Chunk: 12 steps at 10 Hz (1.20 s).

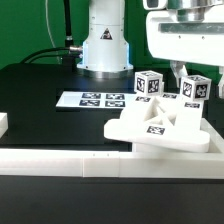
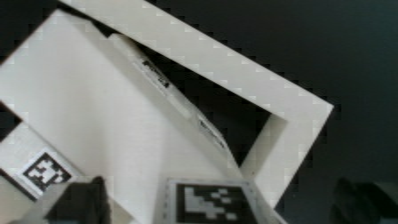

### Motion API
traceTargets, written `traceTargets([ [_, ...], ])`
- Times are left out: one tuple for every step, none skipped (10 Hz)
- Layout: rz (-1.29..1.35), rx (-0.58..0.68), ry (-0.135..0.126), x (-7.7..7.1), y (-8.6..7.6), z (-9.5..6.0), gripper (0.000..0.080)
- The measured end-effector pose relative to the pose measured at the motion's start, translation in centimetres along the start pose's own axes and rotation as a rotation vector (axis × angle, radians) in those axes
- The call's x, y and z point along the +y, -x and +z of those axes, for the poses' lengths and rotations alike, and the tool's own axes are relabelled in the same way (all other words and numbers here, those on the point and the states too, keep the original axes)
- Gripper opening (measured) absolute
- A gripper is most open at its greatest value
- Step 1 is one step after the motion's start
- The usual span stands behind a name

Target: Assemble chair

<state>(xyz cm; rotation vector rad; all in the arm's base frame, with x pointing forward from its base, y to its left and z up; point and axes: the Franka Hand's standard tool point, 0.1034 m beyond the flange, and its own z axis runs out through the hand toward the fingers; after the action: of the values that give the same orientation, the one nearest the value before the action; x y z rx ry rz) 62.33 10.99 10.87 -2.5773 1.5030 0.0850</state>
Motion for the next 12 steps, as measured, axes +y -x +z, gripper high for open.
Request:
traceTargets([
  [-0.080,0.000,-0.001,-0.01,-0.03,-0.01,0.0637],
  [-0.173,0.000,0.000,0.02,-0.04,0.03,0.0647],
  [-0.241,0.000,0.000,0.03,-0.04,0.04,0.0647],
  [-0.298,0.001,0.002,0.04,-0.06,0.03,0.0649],
  [-0.471,0.012,0.036,0.27,-0.27,-0.13,0.0649],
  [-0.555,0.013,0.040,0.08,-0.40,-0.41,0.0649],
  [-0.675,0.016,0.049,-0.13,-0.40,-0.67,0.0649],
  [-0.755,0.016,0.048,-0.31,-0.27,-0.74,0.0649],
  [-0.820,0.015,0.048,-0.39,-0.15,-0.75,0.0649],
  [-0.910,0.013,0.048,-0.44,-0.09,-0.73,0.0649],
  [-1.010,0.009,0.051,-0.35,-0.18,-0.60,0.0649],
  [-1.109,0.005,0.053,-0.16,-0.51,-0.48,0.0649],
])
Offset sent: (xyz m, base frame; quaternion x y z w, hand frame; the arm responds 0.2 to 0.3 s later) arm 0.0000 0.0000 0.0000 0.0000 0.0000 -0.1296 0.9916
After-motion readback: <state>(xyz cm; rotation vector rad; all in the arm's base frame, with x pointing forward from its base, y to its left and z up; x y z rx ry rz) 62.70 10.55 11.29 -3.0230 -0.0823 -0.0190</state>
